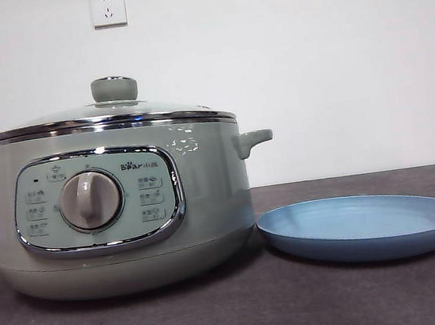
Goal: Take the pumpkin out from the steamer,put the pumpkin in the blue plate,close the lid
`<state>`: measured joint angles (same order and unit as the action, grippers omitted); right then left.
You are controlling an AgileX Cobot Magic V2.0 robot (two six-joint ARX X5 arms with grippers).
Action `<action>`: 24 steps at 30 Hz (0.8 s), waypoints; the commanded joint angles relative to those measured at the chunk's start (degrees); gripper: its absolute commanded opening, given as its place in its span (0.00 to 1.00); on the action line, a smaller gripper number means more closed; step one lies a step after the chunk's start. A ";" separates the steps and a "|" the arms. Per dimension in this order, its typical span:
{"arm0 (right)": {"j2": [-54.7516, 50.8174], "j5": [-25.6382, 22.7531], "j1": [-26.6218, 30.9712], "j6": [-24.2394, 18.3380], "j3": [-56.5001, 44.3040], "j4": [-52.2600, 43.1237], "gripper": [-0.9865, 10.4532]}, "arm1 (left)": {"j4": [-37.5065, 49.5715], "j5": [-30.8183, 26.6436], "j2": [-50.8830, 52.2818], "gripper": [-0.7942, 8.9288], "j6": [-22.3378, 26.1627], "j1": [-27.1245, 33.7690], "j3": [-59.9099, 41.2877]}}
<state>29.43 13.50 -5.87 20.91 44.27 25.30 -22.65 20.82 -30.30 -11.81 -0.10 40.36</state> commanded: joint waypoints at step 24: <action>18.25 1.60 0.11 -13.22 18.53 11.82 0.50 | -2.51 8.07 -15.30 0.56 3.91 -1.75 12.98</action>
<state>47.68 15.00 -5.87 7.70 62.70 37.45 -25.98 28.69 -45.36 -8.14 -1.39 52.90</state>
